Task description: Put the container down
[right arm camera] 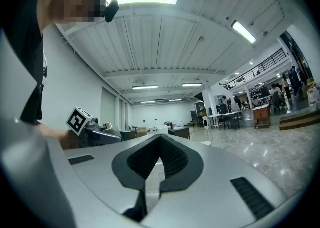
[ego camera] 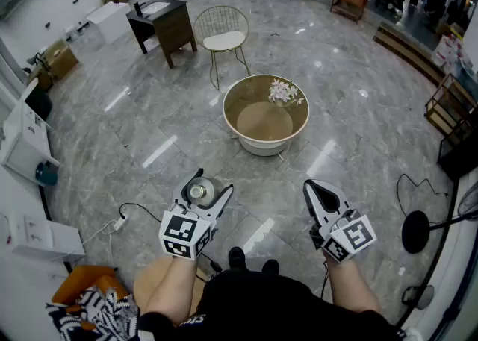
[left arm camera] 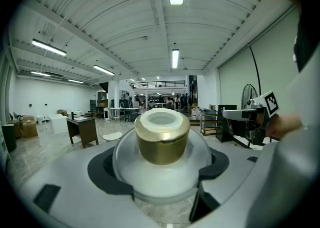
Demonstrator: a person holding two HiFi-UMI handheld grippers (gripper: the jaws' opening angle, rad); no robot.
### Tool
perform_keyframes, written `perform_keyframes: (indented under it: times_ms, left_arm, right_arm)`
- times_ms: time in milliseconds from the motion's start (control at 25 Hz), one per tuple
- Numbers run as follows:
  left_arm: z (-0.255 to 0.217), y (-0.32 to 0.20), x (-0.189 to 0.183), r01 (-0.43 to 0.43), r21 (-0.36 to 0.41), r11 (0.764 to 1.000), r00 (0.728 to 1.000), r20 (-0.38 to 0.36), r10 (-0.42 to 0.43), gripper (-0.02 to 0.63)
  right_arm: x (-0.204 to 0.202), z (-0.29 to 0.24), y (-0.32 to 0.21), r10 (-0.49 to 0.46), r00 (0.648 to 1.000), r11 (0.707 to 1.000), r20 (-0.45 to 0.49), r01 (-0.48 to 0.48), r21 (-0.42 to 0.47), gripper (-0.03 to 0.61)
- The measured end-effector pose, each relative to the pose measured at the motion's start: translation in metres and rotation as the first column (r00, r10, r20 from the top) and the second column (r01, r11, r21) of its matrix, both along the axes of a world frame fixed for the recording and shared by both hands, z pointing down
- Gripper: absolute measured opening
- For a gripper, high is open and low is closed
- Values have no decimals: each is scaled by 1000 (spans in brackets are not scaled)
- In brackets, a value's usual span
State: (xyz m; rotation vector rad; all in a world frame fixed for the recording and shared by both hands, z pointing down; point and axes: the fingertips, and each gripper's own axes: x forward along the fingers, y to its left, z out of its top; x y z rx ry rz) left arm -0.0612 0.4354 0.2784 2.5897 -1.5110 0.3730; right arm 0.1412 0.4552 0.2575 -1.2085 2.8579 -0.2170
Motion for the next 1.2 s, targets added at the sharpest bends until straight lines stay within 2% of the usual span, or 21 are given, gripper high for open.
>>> perform_keyframes:
  times_ms: [400, 760, 920, 1200]
  left_arm:
    - [-4, 11, 19, -3, 7, 1000, 1000, 18, 3, 334]
    - [-5, 16, 48, -13, 9, 1000, 999, 47, 12, 334]
    - [-9, 15, 62, -8, 20, 1000, 999, 36, 7, 334]
    - [0, 15, 84, -24, 3, 1000, 1000, 20, 24, 334]
  right_arm:
    - [20, -1, 13, 6, 1000, 1000, 6, -6, 8, 11]
    - [52, -4, 23, 17, 996, 1000, 83, -17, -4, 12]
    - [63, -7, 28, 16, 997, 1000, 70, -17, 12, 14]
    - [71, 1, 29, -8, 998, 1000, 56, 8, -11, 14]
